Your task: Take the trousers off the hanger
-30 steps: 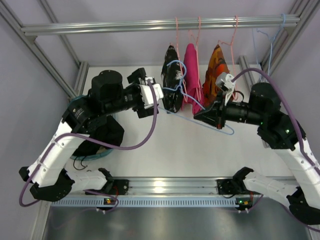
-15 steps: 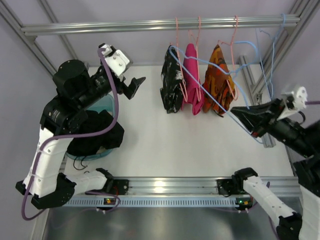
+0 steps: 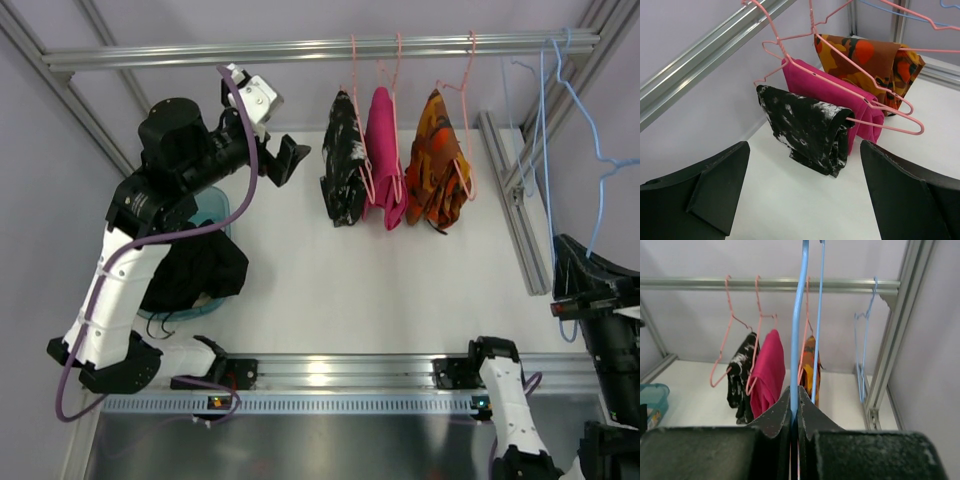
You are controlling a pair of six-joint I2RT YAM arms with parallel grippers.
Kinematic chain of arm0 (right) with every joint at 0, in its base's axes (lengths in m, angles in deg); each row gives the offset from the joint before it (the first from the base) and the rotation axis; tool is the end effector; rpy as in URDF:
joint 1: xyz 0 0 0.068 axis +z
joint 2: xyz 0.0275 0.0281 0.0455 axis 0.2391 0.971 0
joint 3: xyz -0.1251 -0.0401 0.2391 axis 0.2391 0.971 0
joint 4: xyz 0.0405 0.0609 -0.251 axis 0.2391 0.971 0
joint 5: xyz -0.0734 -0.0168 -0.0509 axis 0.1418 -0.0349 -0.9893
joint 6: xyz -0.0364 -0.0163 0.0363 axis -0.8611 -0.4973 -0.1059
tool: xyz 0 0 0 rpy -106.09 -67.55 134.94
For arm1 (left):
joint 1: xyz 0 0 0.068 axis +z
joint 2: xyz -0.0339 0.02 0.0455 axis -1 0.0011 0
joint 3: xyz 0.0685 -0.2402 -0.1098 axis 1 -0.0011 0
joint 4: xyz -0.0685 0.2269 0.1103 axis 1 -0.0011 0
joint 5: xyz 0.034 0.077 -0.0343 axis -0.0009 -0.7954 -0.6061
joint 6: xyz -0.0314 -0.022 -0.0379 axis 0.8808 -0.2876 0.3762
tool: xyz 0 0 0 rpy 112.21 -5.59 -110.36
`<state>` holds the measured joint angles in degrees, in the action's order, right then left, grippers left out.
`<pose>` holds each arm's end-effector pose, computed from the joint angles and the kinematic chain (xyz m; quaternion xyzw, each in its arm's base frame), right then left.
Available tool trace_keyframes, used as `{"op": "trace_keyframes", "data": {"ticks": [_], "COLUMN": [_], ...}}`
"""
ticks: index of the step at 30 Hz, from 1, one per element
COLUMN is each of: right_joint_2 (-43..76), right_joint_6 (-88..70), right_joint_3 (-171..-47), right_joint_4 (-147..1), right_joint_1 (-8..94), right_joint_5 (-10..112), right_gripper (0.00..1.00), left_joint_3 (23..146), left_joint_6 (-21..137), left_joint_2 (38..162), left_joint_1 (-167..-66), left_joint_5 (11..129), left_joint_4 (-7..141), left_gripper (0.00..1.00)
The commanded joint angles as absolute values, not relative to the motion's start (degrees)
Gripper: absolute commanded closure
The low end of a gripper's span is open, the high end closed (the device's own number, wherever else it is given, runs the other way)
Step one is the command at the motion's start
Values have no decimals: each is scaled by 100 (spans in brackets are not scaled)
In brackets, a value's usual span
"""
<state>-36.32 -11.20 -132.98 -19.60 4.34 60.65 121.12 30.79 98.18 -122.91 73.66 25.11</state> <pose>-0.0835 0.0245 0.5233 -0.0468 0.5964 0.0544 0.7994 0.1804 -0.1257 0.5480 0.3675 0.6361 -0.1742 0.6558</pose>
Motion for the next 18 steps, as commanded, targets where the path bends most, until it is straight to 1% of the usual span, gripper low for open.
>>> {"op": "trace_keyframes", "data": {"ticks": [1, 4, 9, 13, 18], "right_joint_2": [-3206, -3047, -2582, -1898, -1088], "right_joint_6": [-1225, -1207, -1189, -1338, -1523], "right_joint_3": [-13227, -12816, -12445, -12541, -12979], "right_joint_4": [-1195, -1124, -1256, -1633, -2186], "right_joint_1": [337, 346, 355, 355, 355], "right_joint_5": [5514, 5295, 5469, 5391, 5460], "right_gripper": [100, 100, 100, 100, 100], "left_joint_3": [12368, 12211, 11789, 11569, 11262], "left_joint_6": [3431, 3354, 3309, 3318, 3335], "left_joint_2": [9788, 9727, 9551, 9393, 9235], "left_joint_1": [-12263, -12272, -12263, -12263, -12263], "left_joint_5": [7505, 7549, 7356, 7224, 7118], "left_joint_4": [2891, 2891, 2891, 2874, 2882], "left_gripper": [2, 2, 2, 2, 2]}}
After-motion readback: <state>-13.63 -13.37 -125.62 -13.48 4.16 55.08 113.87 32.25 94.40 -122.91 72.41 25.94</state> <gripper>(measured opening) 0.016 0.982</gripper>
